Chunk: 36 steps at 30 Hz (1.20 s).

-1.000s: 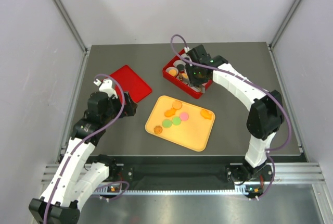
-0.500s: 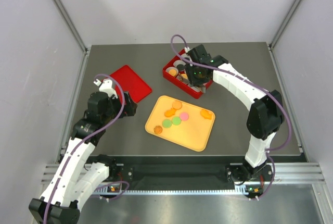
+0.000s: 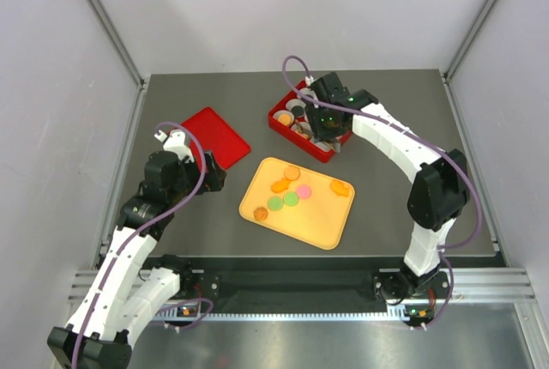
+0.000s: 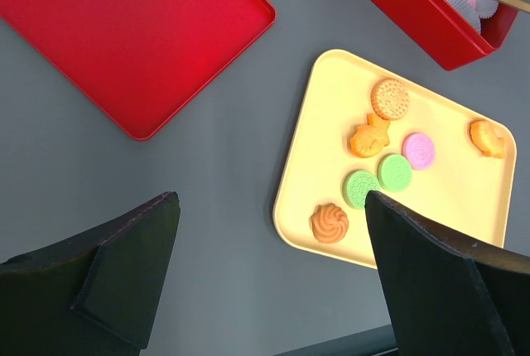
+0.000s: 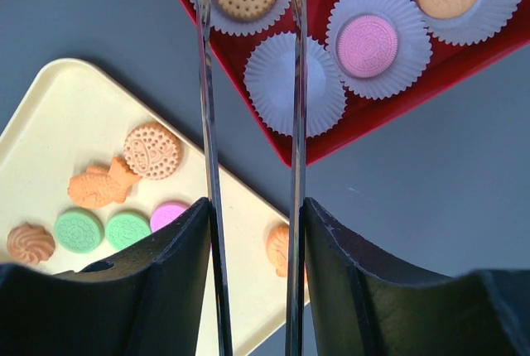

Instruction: Pack the cookies

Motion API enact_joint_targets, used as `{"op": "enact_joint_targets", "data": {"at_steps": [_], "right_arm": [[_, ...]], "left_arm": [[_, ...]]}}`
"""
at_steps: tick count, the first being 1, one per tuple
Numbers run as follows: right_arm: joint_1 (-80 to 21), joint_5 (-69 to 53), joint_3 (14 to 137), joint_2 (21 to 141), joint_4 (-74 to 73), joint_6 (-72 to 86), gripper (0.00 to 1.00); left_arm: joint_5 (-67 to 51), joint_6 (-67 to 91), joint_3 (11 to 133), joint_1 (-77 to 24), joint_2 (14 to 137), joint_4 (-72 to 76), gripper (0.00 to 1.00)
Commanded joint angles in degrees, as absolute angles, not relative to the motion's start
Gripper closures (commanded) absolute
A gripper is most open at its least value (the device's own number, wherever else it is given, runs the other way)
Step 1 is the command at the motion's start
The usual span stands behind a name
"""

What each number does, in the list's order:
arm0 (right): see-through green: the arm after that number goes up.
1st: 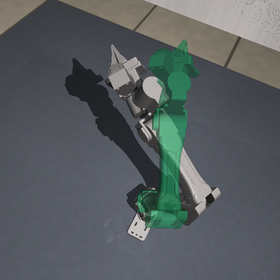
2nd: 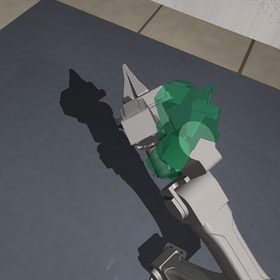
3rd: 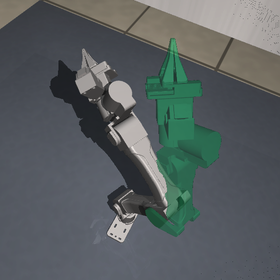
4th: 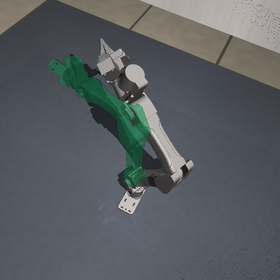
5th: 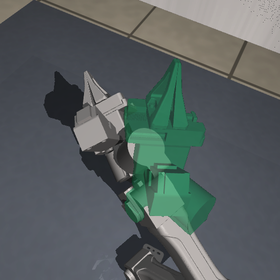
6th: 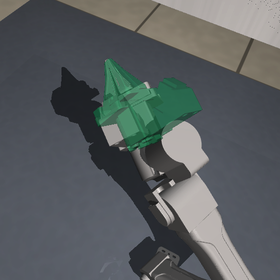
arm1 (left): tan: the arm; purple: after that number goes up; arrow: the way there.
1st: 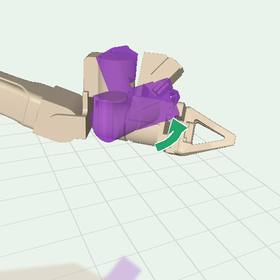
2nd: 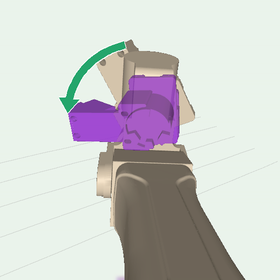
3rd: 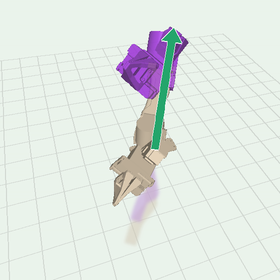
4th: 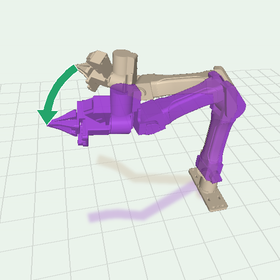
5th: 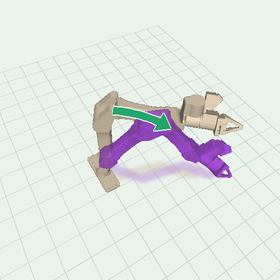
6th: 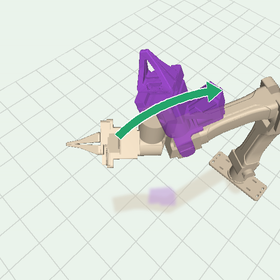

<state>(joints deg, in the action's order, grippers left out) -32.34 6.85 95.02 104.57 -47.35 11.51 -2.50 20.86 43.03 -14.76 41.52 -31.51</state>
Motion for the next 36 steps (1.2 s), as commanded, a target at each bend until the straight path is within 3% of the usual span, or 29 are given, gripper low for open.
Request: {"op": "enact_joint_targets", "data": {"at_steps": [1,7,19,36], "right_arm": [[-31.4,7.9,100.0,98.5,-47.5,10.5,0.54],[-32.6,6.9,96.2,92.3,-47.9,11.0,0.55],[-44.1,8.3,73.4,71.7,-48.3,16.6,0.55],[-52.0,10.5,60.3,72.0,-46.8,21.4,0.55]], "left_arm": [[-2.9,20.4,42.9,-14.9,41.0,-29.8,0.01],[-2.7,20.4,42.9,-14.9,40.5,-29.7,0.01],[-2.6,20.5,42.8,-14.9,40.5,-29.7,0.01],[-2.5,20.5,42.9,-14.9,40.6,-29.8,0.01]]}}
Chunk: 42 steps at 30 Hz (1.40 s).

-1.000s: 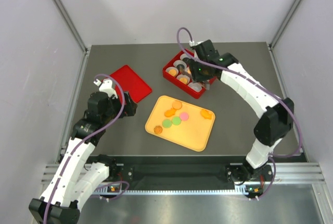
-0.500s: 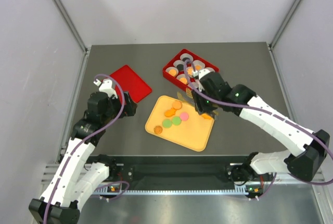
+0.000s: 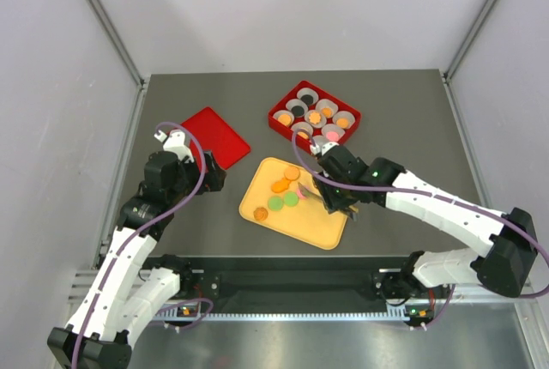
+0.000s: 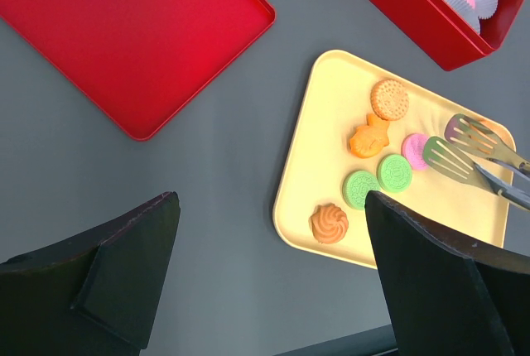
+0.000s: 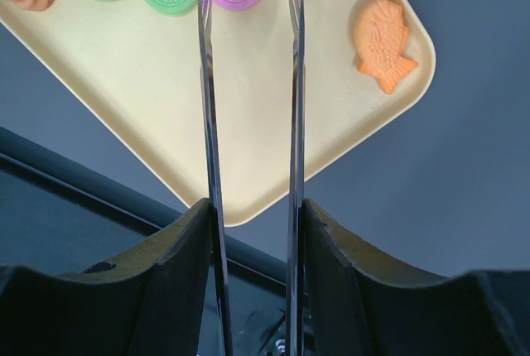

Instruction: Pack the cookies

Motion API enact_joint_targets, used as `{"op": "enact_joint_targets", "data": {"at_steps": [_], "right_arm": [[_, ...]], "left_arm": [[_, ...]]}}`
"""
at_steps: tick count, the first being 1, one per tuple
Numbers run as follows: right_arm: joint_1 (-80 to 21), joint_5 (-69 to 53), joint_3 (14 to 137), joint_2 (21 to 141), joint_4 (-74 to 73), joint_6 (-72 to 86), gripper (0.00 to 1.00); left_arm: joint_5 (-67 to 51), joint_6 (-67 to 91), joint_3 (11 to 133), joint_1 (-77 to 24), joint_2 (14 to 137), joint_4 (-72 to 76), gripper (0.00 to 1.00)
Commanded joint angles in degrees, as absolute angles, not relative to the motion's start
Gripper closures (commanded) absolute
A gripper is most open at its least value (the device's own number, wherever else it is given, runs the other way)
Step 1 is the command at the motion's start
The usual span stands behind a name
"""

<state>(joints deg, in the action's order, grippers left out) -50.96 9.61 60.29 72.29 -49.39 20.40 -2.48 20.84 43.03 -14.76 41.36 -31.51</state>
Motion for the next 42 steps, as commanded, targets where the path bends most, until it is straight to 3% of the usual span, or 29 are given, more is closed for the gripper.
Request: {"op": "enact_joint_targets", "data": {"at_steps": [1,42], "right_arm": [[-52.2,10.5,60.2,71.9,-46.8,21.4,0.55],[-54.8,9.4,59.9,75.1,-46.0,21.4,0.54]], "left_arm": [[-2.5,20.5,42.9,-14.9,40.6,-29.7,0.01],[-2.5,20.5,42.8,-14.9,40.9,-29.8,0.01]]}}
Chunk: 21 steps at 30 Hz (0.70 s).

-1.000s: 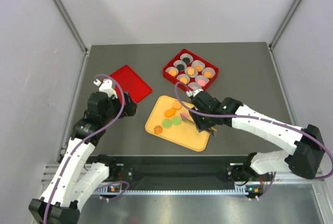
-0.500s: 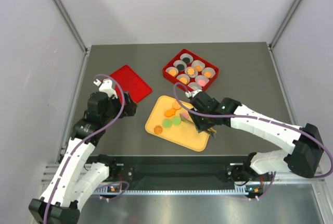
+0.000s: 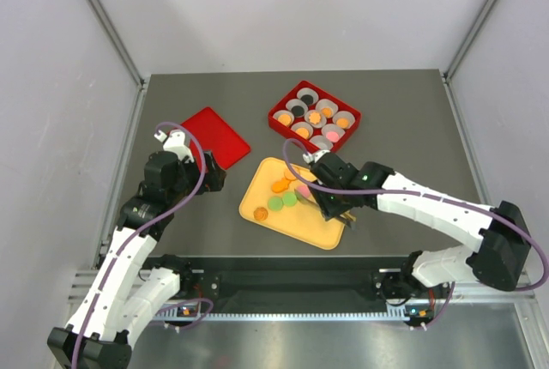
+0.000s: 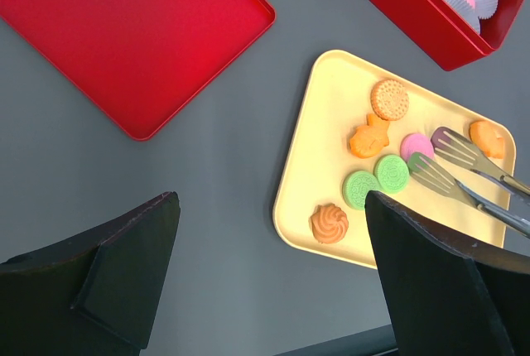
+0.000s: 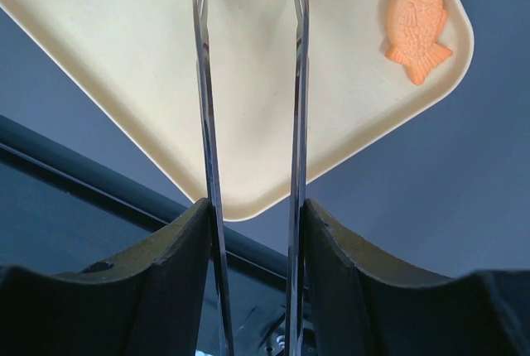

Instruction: Pack the cookies

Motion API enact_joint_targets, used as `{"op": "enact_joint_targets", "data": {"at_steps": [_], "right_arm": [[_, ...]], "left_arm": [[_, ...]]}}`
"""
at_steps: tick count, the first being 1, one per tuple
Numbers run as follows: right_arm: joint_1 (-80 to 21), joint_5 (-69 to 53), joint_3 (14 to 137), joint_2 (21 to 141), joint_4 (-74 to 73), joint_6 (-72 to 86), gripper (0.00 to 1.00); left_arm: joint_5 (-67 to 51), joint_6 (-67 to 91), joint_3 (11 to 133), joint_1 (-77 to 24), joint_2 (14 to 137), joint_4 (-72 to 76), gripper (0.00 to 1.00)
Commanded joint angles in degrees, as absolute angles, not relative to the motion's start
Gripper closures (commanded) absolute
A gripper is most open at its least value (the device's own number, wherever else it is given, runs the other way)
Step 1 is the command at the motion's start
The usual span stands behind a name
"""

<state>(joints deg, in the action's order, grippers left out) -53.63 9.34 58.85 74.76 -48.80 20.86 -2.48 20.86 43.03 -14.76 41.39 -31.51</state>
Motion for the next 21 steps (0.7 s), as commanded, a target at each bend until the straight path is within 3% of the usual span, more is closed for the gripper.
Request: {"op": "enact_joint_targets", "data": {"at_steps": [1,9,16,21], "right_arm": [[-54.8,9.5,60.0,75.2,-45.9,21.4,0.54],[-54.7,9.6,59.8,76.5,-46.1,21.1,0.55],[-54.7,9.9,60.1,75.9,-47.4,21.0,0.64],[-54.1,10.7,61.8,74.2,-48.8,20.6,0.65]], "left_arm": [[-2.5,20.5,42.9,-14.9,40.8,-29.8,0.01],[-2.4,20.5,42.9,-14.9,40.8,-29.9,0.01],[-2.5,20.4,42.9,-14.9,40.8,-29.9,0.01],[-2.5,20.4,42.9,-14.9,40.7,-29.9,0.01]]}}
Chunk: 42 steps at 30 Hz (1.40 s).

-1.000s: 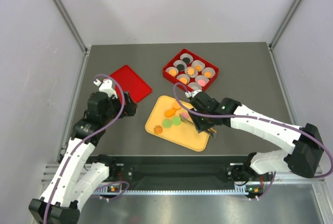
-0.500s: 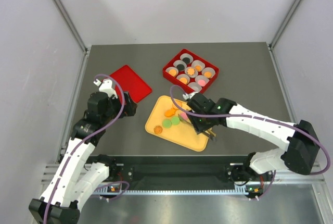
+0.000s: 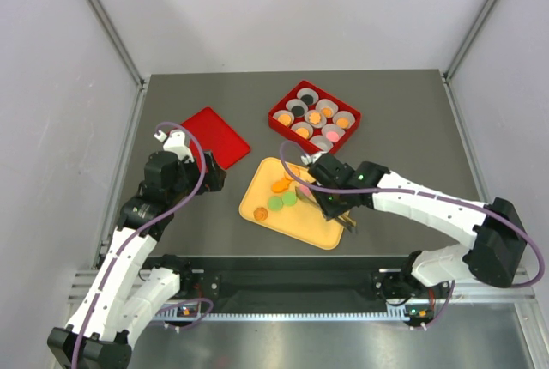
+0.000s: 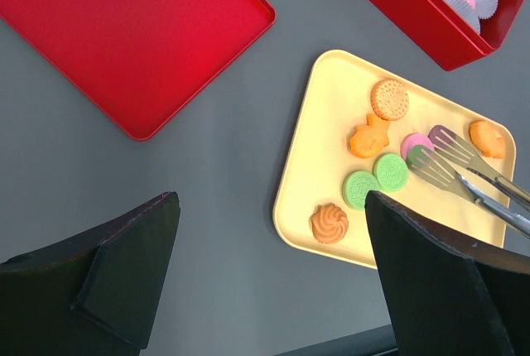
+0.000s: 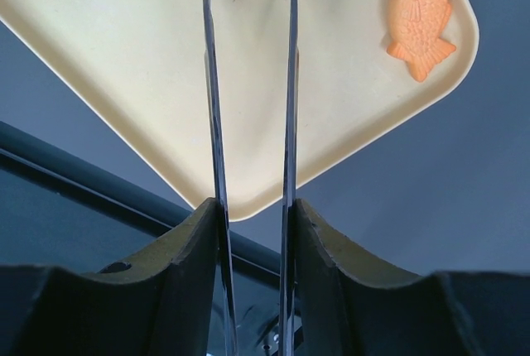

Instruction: Pack the cookies

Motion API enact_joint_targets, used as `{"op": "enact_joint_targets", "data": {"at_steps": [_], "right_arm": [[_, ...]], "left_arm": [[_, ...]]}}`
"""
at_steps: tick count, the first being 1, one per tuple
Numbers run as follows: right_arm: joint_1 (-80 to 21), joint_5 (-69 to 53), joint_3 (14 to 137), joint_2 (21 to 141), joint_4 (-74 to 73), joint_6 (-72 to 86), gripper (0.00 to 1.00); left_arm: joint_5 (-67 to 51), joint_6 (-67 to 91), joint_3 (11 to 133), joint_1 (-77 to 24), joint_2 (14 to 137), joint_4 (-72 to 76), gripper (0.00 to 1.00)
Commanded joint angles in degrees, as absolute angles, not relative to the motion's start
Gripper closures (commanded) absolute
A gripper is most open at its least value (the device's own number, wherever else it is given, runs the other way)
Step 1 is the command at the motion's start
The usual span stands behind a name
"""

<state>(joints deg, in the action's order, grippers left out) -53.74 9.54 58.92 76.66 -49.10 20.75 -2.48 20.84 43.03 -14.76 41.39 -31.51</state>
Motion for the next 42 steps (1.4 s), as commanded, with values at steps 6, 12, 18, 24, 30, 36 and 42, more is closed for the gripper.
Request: {"op": "enact_joint_targets", "data": {"at_steps": [6,12,18,24,30,36,42], "right_arm": [[-52.4,11.6,65.5,72.5,-51.2,19.2,0.64],[-51.4,11.5,68.5,71.9,-52.4,18.3,0.64],[-48.5,11.9,74.0,72.8,-53.1,16.3,0.64],[-42.5,11.4,79.6,75.6,-51.6,13.3,0.63],[-34.4,10.0,83.3,80.1,-49.3,10.8,0.62],[-29.1,5.6,83.0,84.9,-46.1,9.9,0.63],[-27.8,3.0,80.9,86.4,-43.6,10.4,0.63]], "left_arm": [[-2.5,20.4,42.9,-14.9,40.7,-29.9,0.01],[-2.5,20.4,42.9,-14.9,40.7,-29.7,0.01],[-2.9,20.4,42.8,-14.9,40.9,-29.7,0.01],[-2.8,20.4,42.8,-14.9,40.6,-29.7,0.01],[-3.4,20.3,42.9,-14.9,41.3,-29.7,0.01],[-3.7,20.3,42.9,-14.9,41.3,-29.6,0.01],[-3.6,20.2,42.9,-14.9,41.3,-29.6,0.01]]}}
